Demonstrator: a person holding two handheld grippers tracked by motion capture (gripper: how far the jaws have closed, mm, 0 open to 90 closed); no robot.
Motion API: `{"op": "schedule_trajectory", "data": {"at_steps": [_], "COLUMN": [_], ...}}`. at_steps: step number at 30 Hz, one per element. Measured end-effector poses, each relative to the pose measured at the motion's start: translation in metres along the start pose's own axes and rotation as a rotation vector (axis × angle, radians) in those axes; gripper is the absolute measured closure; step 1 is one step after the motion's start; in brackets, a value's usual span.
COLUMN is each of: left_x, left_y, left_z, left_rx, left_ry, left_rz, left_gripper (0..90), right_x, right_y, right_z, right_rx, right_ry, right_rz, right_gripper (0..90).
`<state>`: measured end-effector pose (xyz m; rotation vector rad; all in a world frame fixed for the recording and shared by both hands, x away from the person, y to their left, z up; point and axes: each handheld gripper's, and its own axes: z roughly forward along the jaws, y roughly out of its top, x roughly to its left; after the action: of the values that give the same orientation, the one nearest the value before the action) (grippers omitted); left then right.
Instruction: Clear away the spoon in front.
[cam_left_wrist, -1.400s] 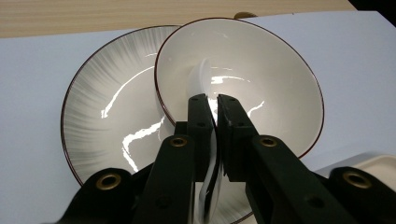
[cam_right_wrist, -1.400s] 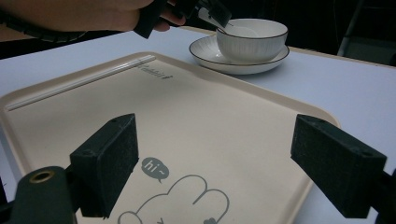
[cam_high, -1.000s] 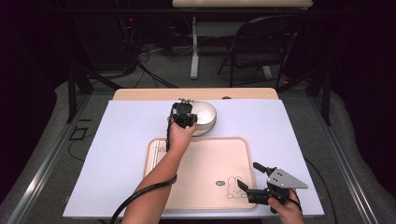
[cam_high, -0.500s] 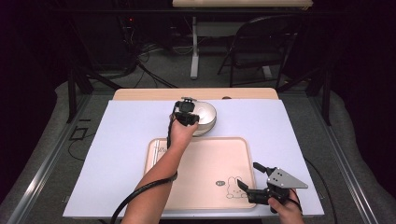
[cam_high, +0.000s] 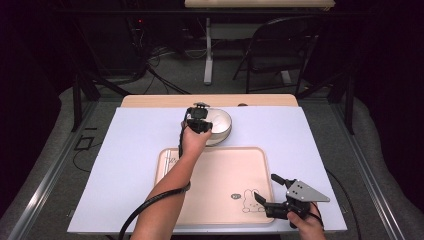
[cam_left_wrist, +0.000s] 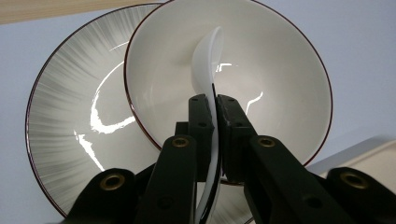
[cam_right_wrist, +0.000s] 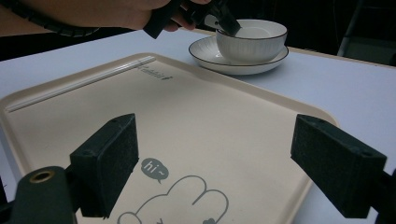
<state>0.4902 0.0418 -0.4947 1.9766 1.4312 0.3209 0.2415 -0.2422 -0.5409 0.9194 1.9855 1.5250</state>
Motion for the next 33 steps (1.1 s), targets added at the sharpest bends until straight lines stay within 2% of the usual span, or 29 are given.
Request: {"op": "schedule_trajectory", "data": {"at_steps": [7, 17, 27, 33], "left_x": [0.003, 0.015, 0.026, 0.029], "left_y": [0.005, 0.008, 0.006, 0.004], "left_z": [-0.013, -0.04, -0.065, -0.08], "left_rx": [-0.027, -0.071, -0.102, -0.112], "left_ry": [-0.013, -0.01, -0.015, -0.023], "left_rz": [-0.001, -0.018, -0.028, -0.02], "left_gripper": [84.9, 84.9, 84.8, 84.8], "right_x": [0.0, 0.0, -0.001, -0.001], "right_y": [0.0, 0.0, -0.001, -0.001], "right_z": [0.0, 0.0, -0.001, -0.001], "right_rx": [-0.001, 0.002, 0.002, 0.004], "right_ry": [-0.002, -0.006, -0.01, -0.013], "right_rz": [-0.002, -0.001, -0.001, -0.002], "right_gripper": [14.4, 14.4, 14.4, 14.4]}}
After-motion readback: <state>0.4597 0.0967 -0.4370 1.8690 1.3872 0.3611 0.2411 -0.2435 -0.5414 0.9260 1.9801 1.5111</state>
